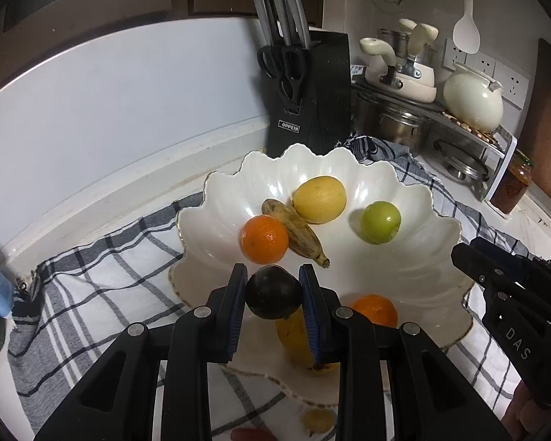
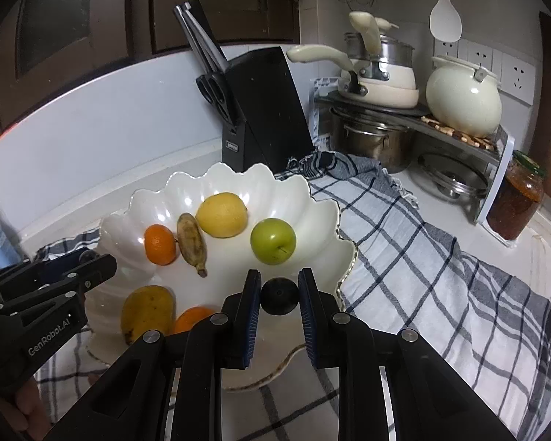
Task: Organize fruits
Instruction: 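Carry the plum and dark berry in both tools over the white bowl, then open both tools to drop the plum and dark berry into the bowl, then move the left tool to the red date while the right tool approaches the small yellow fruit, then close the left tool on the red date while the right tool closes on the yellow fruit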
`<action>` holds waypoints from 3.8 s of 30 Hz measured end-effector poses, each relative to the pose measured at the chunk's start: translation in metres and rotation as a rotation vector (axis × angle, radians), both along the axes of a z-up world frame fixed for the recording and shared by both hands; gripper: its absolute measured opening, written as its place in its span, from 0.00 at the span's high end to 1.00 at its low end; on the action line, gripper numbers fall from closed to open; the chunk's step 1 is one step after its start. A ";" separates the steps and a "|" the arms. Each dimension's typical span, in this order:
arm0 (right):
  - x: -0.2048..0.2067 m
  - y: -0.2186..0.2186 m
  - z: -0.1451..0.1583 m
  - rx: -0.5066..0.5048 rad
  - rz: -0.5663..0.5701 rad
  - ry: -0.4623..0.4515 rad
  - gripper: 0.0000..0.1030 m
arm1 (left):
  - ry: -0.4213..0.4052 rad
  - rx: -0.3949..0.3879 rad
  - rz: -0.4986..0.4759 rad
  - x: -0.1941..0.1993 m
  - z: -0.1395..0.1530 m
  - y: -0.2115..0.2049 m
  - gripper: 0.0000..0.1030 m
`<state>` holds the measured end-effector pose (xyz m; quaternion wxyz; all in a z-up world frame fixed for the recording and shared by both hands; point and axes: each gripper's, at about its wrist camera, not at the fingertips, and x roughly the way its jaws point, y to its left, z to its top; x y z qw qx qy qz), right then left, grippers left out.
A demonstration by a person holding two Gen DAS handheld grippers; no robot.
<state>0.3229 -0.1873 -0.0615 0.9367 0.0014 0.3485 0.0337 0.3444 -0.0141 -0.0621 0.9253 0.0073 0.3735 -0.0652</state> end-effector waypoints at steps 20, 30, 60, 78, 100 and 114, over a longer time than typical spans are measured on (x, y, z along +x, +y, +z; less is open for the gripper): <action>-0.012 -0.002 0.015 -0.032 -0.066 -0.053 0.20 | -0.024 0.020 0.033 -0.014 0.013 0.006 0.30; -0.039 0.009 0.037 -0.042 -0.062 -0.095 0.19 | -0.062 0.018 0.062 -0.043 0.035 0.024 0.20; -0.098 0.031 0.011 -0.020 -0.053 -0.049 0.19 | -0.021 0.032 0.029 -0.101 0.002 0.044 0.19; -0.088 0.027 -0.031 -0.019 -0.070 0.041 0.19 | 0.092 0.055 -0.055 -0.090 -0.052 0.035 0.41; -0.083 0.024 -0.041 -0.017 -0.079 0.064 0.19 | 0.148 0.042 -0.100 -0.079 -0.075 0.025 0.68; -0.087 0.035 -0.033 -0.016 -0.049 0.049 0.19 | 0.106 0.038 -0.070 -0.092 -0.057 0.043 0.68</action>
